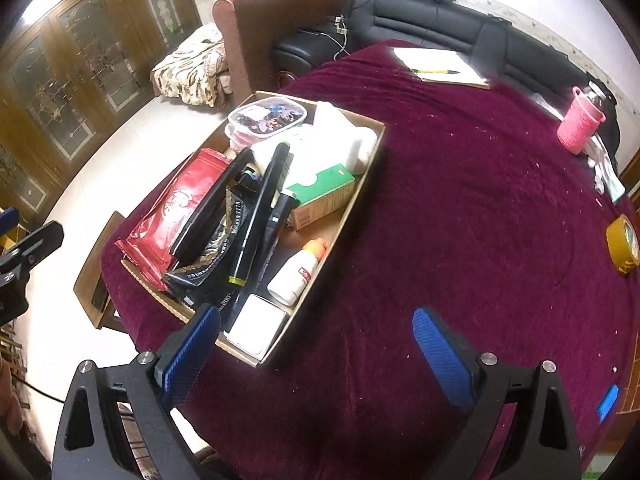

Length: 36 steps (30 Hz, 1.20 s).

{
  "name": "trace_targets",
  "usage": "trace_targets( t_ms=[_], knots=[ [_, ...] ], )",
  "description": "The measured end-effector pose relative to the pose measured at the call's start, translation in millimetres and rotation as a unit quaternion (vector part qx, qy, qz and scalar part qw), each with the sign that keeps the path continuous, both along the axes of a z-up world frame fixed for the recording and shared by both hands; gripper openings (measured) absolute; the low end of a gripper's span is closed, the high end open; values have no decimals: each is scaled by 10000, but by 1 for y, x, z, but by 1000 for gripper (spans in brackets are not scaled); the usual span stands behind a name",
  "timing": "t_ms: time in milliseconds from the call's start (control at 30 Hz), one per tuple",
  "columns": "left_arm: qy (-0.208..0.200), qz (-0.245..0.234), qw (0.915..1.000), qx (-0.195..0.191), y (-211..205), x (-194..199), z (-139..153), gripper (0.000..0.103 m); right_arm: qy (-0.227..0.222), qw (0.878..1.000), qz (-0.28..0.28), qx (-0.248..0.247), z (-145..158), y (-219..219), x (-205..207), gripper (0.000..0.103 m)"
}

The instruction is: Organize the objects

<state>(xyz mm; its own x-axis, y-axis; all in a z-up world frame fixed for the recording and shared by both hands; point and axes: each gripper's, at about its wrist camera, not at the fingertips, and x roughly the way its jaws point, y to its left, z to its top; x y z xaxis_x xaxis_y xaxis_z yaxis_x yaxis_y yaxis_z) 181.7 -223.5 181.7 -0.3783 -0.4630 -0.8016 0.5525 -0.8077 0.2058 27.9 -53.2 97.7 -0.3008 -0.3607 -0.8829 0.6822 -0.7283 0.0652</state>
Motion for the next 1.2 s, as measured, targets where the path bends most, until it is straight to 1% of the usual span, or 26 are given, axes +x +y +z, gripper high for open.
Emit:
trace_targets(
  t_ms=[133, 233, 367, 467, 533, 567, 1200],
  knots=[
    [147, -60, 9998, -142, 1, 1, 1, 98, 159, 9998, 100, -76, 6, -3, 4, 100],
    [410, -343, 9984, 199, 2, 3, 1, 98, 243, 9995, 185, -126, 10, -5, 8, 100],
    [623, -356, 9964, 449, -1, 5, -1, 98, 250, 9992, 265, -140, 10, -8, 10, 100],
    [602, -233, 9975, 297, -1, 6, -2, 98, 221, 9993, 241, -168, 10, -7, 9, 100],
    [504, -105, 9987, -14, 0, 5, -2, 98, 220, 9993, 235, -167, 10, -7, 9, 100],
    [483, -103, 9988, -52, 0, 5, -2, 98, 216, 9993, 240, -163, 9, -8, 9, 100],
    [437, 20, 9988, -206, -7, 12, -7, 98, 257, 9990, 351, -125, 9, -17, 15, 100]
  ],
)
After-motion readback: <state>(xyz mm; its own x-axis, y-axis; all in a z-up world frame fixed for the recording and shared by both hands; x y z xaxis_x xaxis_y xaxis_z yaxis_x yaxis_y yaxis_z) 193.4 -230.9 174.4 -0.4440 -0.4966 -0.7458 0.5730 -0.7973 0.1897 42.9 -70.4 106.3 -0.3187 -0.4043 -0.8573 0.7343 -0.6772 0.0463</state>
